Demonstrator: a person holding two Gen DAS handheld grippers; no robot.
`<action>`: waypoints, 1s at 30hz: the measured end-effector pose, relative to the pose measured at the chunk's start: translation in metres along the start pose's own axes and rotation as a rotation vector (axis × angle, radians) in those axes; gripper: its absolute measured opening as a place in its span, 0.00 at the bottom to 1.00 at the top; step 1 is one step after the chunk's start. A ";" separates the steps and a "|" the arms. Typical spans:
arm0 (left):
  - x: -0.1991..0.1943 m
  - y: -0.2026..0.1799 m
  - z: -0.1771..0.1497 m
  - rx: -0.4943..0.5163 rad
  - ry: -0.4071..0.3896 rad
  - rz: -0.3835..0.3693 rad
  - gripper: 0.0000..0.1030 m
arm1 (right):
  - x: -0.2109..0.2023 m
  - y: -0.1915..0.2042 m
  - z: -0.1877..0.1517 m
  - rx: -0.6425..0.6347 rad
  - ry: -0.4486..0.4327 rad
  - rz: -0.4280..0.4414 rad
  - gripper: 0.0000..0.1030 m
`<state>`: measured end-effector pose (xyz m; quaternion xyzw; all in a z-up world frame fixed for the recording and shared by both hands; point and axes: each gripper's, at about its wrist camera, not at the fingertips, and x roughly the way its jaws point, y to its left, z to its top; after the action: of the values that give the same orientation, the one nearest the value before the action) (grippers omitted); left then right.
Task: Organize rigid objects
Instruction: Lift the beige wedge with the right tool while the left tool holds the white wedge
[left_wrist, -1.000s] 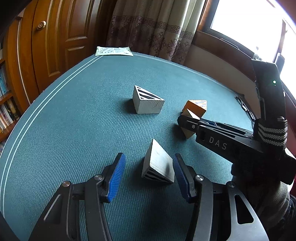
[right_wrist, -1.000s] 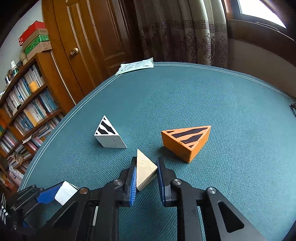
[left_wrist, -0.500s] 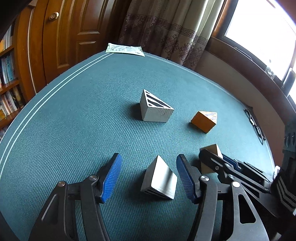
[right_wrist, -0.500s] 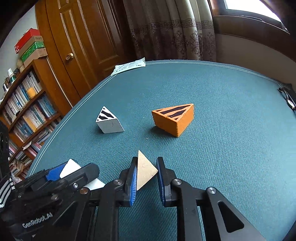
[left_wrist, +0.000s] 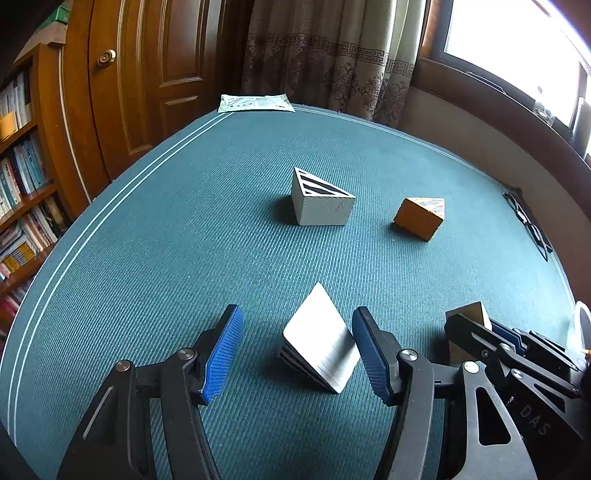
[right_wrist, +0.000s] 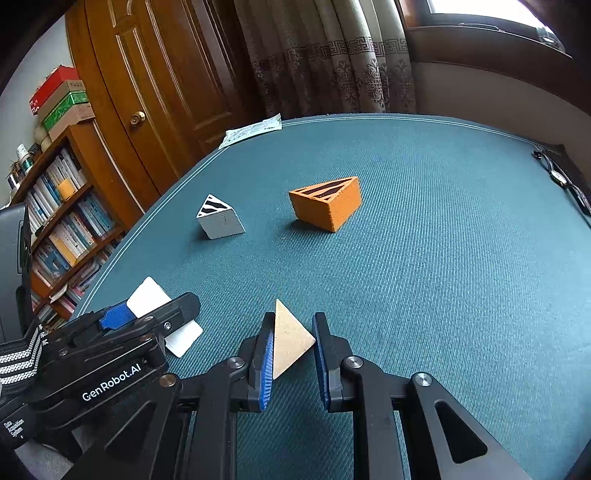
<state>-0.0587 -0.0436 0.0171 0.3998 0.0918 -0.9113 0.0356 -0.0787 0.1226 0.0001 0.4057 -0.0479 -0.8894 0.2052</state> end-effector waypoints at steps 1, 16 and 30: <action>-0.002 0.002 -0.003 -0.001 0.001 0.000 0.61 | -0.001 0.000 -0.001 0.001 0.000 0.002 0.20; -0.005 0.005 -0.004 -0.020 0.003 0.001 0.41 | -0.008 0.001 -0.010 -0.016 -0.005 -0.014 0.20; -0.013 0.006 -0.008 -0.021 -0.036 -0.064 0.41 | -0.020 -0.001 -0.016 0.003 -0.025 -0.016 0.20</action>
<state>-0.0433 -0.0476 0.0210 0.3800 0.1133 -0.9179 0.0121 -0.0548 0.1330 0.0034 0.3954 -0.0488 -0.8958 0.1970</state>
